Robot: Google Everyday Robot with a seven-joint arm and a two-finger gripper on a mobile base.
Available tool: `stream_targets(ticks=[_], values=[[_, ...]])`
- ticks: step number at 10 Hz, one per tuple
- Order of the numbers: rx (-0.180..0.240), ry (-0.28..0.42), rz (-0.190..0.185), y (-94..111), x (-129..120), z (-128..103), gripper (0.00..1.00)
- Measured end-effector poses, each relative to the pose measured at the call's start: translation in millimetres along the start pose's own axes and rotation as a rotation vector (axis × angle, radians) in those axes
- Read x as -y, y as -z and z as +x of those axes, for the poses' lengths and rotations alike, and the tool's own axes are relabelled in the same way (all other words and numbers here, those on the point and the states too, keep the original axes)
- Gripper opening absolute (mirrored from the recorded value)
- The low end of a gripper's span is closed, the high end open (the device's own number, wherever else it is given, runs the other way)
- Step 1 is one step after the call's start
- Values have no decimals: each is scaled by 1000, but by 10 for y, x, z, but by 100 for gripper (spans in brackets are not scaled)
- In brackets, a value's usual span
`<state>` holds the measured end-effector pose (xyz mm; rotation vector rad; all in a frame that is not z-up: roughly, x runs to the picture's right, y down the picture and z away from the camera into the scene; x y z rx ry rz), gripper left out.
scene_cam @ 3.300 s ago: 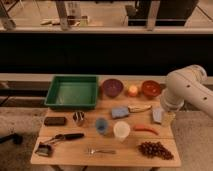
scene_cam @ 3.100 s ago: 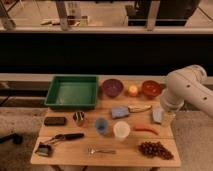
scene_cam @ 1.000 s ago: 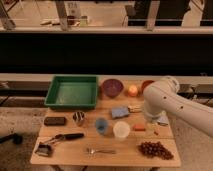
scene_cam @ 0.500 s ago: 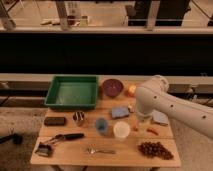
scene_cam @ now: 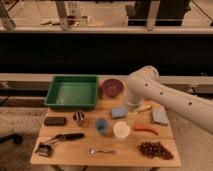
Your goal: Place sponge in plastic cup
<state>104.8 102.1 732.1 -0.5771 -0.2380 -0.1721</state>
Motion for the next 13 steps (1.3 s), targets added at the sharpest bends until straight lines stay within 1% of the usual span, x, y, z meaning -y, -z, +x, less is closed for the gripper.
stream_targets(ticks=[2,4,6,7,10,13], values=[[27,13,57,-12,214,-18,80],[48,17,88,-71,348,-13,80],[62,21,115,-208,422,-25,80],[62,21,119,-256,440,-24,80],[69,35,121,-447,517,-129,80],[76,53,110,-667,589,-292,80]])
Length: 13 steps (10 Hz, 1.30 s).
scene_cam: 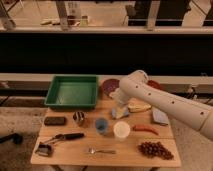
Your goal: Place sponge in plastic cup
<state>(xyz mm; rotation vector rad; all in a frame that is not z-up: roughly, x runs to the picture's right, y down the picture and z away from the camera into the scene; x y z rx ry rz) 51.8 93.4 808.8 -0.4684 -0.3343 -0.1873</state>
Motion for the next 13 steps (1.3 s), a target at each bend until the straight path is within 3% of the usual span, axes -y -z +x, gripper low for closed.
stream_targets(ticks=[4,8,13], values=[[2,-11,-18,-301,-41,145,80],[1,-61,-41,-556,-161,491,80],[-1,-80,-61,-762,-152,546,80]])
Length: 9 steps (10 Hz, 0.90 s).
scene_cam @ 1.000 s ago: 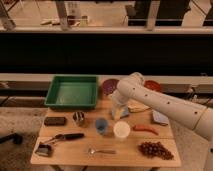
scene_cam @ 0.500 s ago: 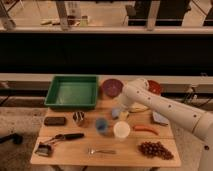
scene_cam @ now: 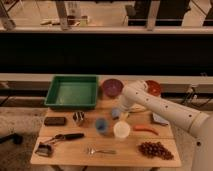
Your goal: Place sponge in plastic cup
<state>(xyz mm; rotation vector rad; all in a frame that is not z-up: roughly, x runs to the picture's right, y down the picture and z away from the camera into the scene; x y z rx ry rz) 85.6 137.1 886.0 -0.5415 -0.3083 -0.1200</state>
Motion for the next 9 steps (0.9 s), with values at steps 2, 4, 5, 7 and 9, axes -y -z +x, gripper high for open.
stream_targets(ticks=[2,4,5,7,9], values=[[4,-6,-4,-17,14,-8,78],[11,-21,1,18,-17,69,61],[10,-20,2,39,-15,68,52],[7,-18,-22,12,-49,77,30],[2,-10,-44,-4,-80,79,10]])
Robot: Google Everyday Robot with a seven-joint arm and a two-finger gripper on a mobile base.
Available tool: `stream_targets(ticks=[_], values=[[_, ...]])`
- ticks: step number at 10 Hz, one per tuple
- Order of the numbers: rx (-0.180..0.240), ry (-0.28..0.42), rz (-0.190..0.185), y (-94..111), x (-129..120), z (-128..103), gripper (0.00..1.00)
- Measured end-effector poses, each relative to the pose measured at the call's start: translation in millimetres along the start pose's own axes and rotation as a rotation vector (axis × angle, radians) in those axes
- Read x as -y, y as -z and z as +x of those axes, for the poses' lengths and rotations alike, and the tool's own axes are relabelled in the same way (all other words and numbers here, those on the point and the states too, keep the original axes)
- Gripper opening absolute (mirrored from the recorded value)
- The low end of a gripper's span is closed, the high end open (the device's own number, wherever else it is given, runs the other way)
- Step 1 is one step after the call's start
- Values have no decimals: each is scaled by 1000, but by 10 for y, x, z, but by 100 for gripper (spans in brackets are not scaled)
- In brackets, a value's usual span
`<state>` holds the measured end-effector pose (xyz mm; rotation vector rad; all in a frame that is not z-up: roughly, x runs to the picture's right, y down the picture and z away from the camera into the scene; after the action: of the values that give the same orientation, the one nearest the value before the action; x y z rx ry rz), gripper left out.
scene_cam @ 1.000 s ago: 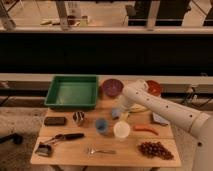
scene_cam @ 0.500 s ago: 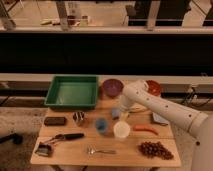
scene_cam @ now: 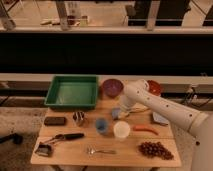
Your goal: Place sponge in plastic cup
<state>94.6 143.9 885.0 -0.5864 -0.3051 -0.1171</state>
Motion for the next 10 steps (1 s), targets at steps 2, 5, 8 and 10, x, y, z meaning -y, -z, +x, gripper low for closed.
stream_targets(ticks=[2,5,8,10], values=[[-3,10,-8,18,-31,-26,0],[4,18,50,356,-15,-143,0],[12,32,144,867,-15,-307,0],[9,43,201,1213,-82,-438,0]])
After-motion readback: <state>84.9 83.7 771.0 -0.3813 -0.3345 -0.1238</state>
